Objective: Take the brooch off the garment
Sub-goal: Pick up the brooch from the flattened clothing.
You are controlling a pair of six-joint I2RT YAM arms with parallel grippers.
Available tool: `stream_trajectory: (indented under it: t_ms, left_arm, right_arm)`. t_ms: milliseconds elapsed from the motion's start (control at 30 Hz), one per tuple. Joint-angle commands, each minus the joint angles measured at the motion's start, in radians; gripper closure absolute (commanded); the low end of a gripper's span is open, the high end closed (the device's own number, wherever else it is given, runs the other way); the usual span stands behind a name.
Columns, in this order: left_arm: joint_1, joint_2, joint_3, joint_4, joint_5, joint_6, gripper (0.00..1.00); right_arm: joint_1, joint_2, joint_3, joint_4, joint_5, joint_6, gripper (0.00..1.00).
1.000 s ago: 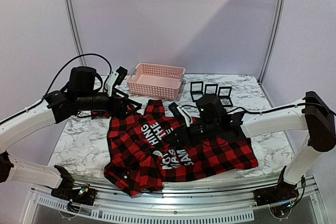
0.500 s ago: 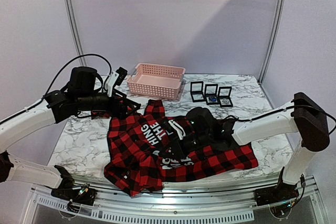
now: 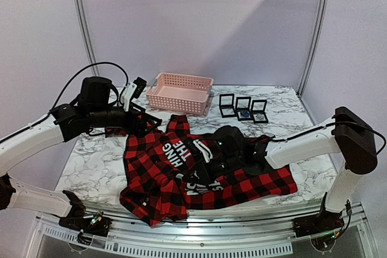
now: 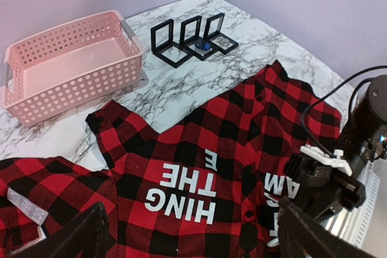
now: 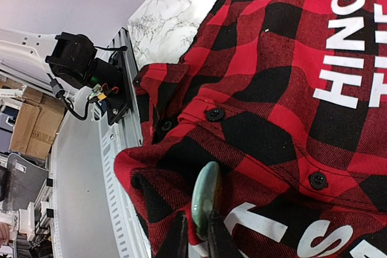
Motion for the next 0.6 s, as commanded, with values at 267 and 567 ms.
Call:
stream_trajectory:
  t_ms: [267,567]
  left_arm:
    - [-0.053,0.031,0.032,-0.035,0.099,0.047,0.04]
    - [-0.086,0.039,0.048,-0.076,0.076,0.067,0.04]
  right_arm:
    - [0.007,0.024,0.015,-0.013,0.026,-0.016,1.0]
    - [0.007,0.004,0.027,-0.098,0.063,-0.065,0.9]
